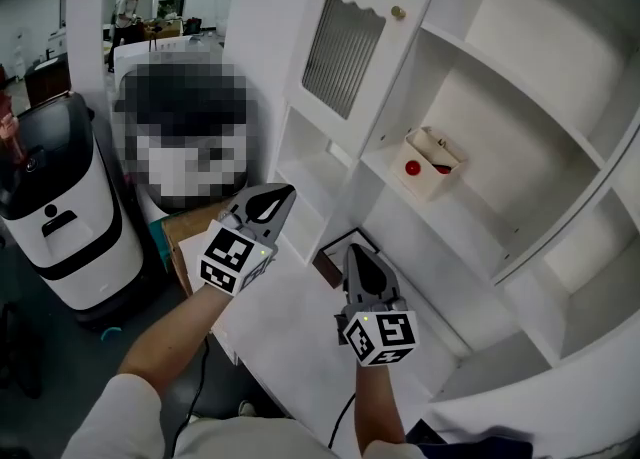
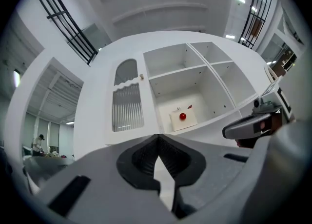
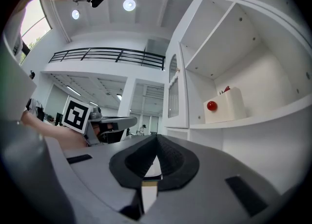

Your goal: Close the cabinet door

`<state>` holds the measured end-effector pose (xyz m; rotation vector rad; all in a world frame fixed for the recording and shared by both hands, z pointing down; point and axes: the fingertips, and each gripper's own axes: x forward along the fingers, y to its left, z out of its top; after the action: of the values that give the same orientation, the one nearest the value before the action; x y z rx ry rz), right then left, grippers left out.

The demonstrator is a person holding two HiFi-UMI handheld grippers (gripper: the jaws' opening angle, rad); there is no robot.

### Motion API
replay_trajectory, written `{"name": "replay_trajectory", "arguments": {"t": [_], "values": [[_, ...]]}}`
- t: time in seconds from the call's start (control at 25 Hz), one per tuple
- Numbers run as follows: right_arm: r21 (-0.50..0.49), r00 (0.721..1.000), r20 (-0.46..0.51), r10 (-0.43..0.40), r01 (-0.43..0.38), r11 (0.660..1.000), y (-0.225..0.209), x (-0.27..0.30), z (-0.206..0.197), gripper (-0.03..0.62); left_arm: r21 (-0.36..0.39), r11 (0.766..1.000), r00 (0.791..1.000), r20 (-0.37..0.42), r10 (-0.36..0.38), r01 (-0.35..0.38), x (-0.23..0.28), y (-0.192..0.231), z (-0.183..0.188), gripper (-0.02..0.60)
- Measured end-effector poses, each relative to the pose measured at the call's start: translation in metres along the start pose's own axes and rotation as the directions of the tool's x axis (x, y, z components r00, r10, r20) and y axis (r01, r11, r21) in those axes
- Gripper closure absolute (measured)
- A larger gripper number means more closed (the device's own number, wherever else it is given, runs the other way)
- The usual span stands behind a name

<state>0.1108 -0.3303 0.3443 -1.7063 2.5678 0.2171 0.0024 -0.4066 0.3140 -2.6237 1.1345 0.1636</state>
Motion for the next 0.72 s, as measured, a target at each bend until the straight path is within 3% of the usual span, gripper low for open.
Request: {"name": "replay_trajectory", "arguments": {"t": [0.2, 0.4, 0.72], "values": [[0.010, 1.000, 0.003, -0.013, 0.013, 1.000, 0.009, -0.028, -0.002, 0.597, -0.024, 0.998, 0.999, 0.004, 0.053, -0.053, -0.072, 0.005, -0.004, 0.575], [0.009, 0.999, 0.003, -0.042, 0.042, 0.999, 0.013, -0.053, -0.003, 0.597, 0.005, 0.998, 0.996, -0.057, 0.063, -0.063, -0.139, -0.005, -0.014, 0.575], [0.038, 0.990, -0.071, -0.119, 0.122, 0.992, 0.012, -0.094, -0.027, 0.597, -0.060, 0.978, 0.972, -0.140, 0.189, -0.199, -0.256, 0.004, -0.035, 0.575]]}}
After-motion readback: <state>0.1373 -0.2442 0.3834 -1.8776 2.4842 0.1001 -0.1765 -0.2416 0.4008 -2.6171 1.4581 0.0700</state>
